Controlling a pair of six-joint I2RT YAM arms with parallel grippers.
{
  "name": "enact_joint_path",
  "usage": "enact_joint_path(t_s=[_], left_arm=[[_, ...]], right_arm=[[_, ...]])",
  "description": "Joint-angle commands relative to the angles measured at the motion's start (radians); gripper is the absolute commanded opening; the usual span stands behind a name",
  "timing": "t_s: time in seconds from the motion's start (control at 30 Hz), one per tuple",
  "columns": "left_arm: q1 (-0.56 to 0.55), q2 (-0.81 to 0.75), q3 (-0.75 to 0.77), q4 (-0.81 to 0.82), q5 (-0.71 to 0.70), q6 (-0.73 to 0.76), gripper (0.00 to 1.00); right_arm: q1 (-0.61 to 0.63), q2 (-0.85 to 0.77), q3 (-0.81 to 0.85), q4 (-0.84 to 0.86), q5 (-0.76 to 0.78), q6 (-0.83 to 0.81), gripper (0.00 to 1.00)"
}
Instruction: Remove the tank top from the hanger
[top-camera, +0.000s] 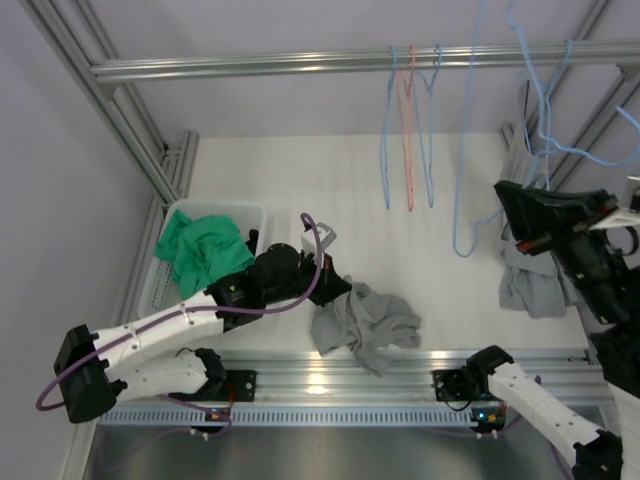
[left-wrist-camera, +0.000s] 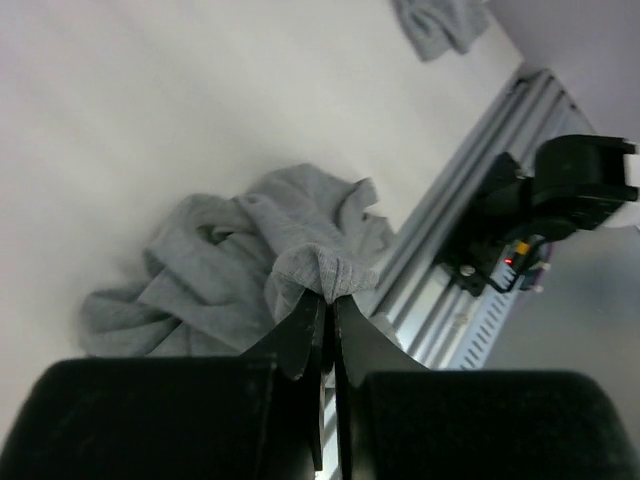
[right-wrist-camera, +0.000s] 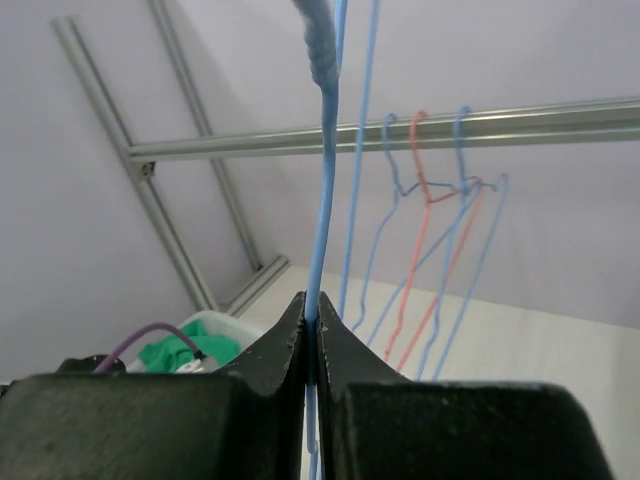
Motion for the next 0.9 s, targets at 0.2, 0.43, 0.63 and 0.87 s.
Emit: enact_joint_path(t_s=[0.2,0.43,0.63,0.87], left_arm=[[0.002,-0.011,-0.047,0.046,-0.209,0.019,0.0],[0.002,-0.057,-0.026,-0.022,-0.251,0.078,0.0],[0.002,-0.074,-0.036,-0.034,-0.271,0.092,0.0],[0.003,-0.097,-0.053,-0.039,-0.267,0.084,0.0]], right_arm=[[0.016,-0.007,0.187,-0.563,0.311,-0.128,0.0],[0.014,-0.015,0.065,-0.568,0.251,-0.116,0.0],[0.014,0.049,0.02,-0.507,0.288,-0.136,0.0],[0.013,0.23,0.169,-0.419,0.418,-0.199,0.0]])
